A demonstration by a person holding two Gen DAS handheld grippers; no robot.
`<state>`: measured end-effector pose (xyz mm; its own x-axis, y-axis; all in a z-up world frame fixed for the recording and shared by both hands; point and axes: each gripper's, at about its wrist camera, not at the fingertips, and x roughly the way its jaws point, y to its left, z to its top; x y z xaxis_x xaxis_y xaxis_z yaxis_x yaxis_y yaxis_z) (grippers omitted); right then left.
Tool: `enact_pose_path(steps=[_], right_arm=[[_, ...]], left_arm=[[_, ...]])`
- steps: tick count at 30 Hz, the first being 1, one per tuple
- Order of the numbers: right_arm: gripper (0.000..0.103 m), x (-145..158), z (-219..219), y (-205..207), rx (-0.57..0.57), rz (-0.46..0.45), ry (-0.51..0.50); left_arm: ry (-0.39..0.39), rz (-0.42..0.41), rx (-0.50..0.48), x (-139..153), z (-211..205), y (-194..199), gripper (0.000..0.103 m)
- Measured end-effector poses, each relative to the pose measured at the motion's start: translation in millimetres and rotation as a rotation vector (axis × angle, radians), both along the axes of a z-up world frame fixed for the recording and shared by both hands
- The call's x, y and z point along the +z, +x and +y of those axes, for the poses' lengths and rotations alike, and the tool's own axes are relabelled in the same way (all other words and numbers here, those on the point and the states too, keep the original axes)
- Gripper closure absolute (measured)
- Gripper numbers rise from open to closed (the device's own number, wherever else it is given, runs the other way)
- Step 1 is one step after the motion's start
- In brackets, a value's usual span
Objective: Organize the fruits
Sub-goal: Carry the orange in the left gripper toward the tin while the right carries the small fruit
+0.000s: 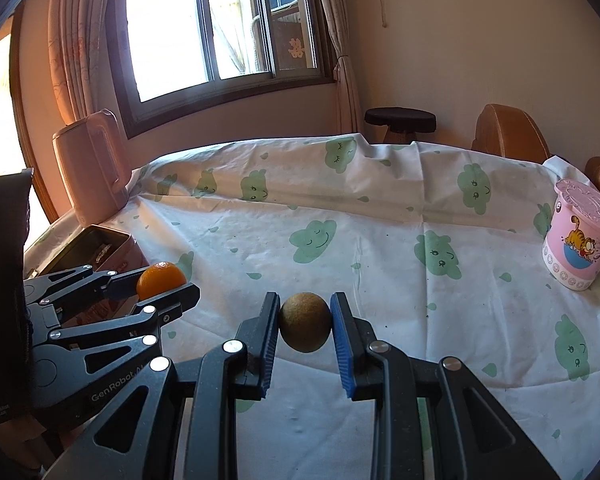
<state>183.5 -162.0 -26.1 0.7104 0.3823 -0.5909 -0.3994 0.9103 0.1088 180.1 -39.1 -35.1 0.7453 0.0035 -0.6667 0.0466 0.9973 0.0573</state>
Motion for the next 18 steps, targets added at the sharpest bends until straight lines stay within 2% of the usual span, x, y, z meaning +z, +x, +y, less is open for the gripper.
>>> enact_pose_path(steps=[18], right_arm=[[0.075,7.9,-2.4,-12.8,-0.008,-0.084,0.004]], left_arm=[[0.016,-0.084,0.009,10.4,-1.8,-13.2,0.067]])
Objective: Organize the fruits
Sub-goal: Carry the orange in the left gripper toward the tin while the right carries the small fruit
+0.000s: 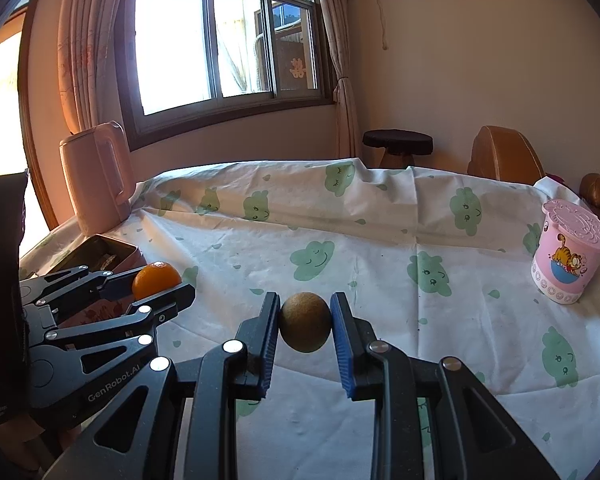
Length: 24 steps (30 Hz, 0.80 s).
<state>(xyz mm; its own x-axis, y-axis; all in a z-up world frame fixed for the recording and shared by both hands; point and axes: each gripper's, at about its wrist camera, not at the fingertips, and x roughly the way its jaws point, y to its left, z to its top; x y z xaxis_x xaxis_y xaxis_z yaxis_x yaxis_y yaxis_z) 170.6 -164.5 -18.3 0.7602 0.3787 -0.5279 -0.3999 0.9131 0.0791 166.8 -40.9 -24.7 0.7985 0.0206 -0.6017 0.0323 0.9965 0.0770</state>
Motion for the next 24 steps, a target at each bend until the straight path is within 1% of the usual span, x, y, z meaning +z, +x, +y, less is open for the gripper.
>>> enact_pose_path(steps=[24], right_arm=[[0.075,6.3,-2.6,-13.2,-0.009,-0.070,0.008]], left_arm=[[-0.007,-0.083,0.026,8.5,3.9,-13.9,0.067]])
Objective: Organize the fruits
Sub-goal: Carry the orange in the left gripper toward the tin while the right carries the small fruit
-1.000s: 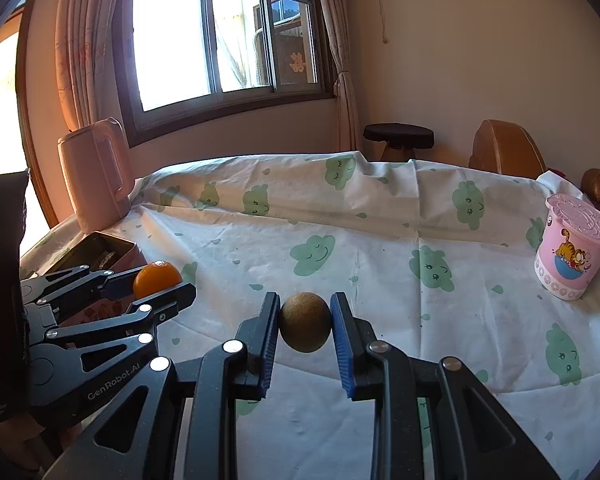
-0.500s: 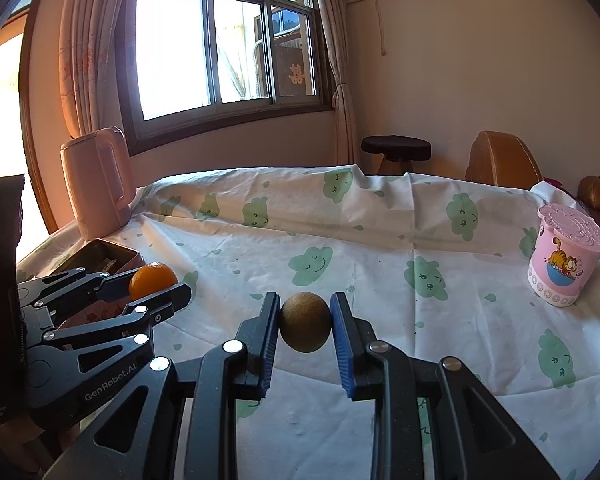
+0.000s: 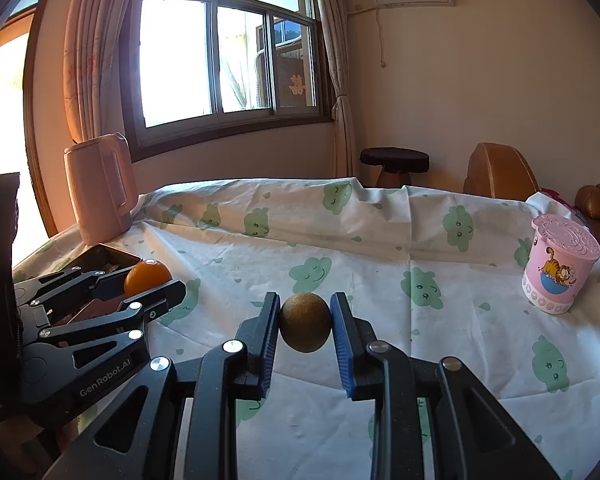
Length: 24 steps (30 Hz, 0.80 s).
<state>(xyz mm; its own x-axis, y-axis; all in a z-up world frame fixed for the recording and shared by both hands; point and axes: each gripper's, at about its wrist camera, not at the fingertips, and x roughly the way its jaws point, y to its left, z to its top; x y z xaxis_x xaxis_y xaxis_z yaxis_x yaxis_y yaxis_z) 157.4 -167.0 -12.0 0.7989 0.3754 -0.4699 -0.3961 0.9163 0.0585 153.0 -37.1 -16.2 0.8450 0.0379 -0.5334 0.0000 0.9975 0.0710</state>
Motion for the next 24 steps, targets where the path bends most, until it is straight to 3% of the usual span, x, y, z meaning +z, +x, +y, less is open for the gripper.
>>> enact_pose_path(steps=[24], right_arm=[[0.075,7.8,-1.5,-16.8,0.006,-0.098,0.004]], left_arm=[[-0.009,-0.090,0.032,8.0,4.0,-16.0,0.067]])
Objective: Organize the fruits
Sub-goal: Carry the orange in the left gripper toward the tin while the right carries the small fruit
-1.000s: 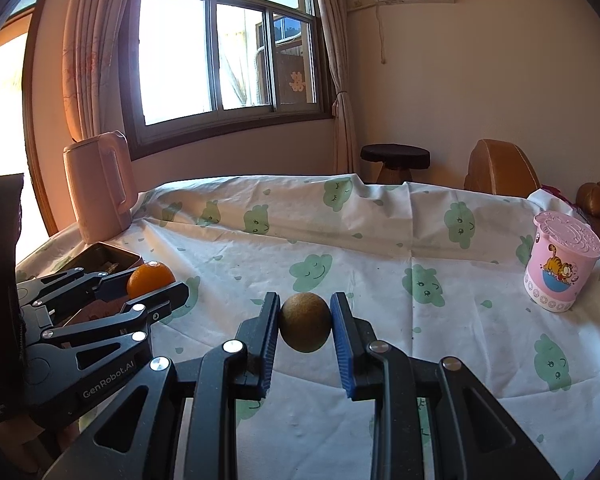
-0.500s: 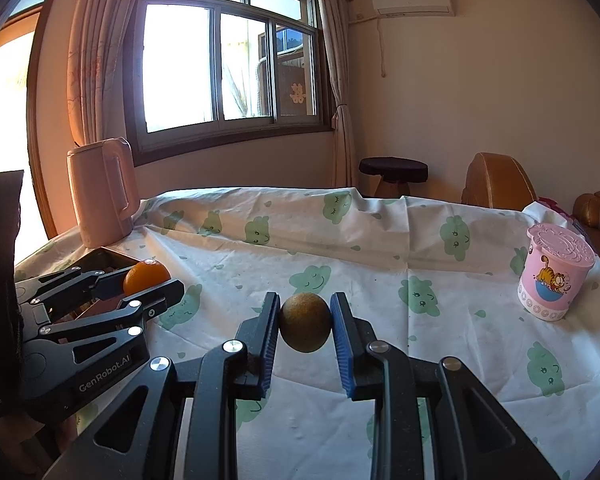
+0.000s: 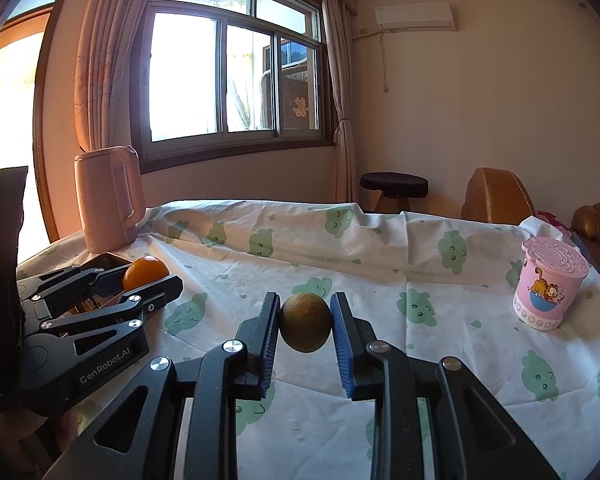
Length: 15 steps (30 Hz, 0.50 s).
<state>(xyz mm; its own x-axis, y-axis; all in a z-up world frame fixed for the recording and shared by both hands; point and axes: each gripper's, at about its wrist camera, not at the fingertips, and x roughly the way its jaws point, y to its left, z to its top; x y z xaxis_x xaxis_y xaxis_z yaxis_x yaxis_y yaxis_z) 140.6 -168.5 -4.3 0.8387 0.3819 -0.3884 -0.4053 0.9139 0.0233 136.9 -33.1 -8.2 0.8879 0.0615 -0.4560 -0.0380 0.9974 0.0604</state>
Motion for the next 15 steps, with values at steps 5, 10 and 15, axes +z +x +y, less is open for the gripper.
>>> enact_pose_path(steps=[5,10,15], right_arm=[[0.075,1.1,-0.1,-4.3,0.001,-0.017,0.002],[0.075,2.3,0.8,-11.4,0.000,-0.046,-0.003],[0.075,3.9,2.9,-18.1,0.003,-0.079,-0.016]], left_arm=[[-0.003,-0.017,0.006,1.6,1.5,-2.7,0.067],[0.003,-0.041,0.017,3.6,1.3,-7.4,0.067],[0.015,-0.054,0.016,4.6,-0.9,-10.2,0.067]])
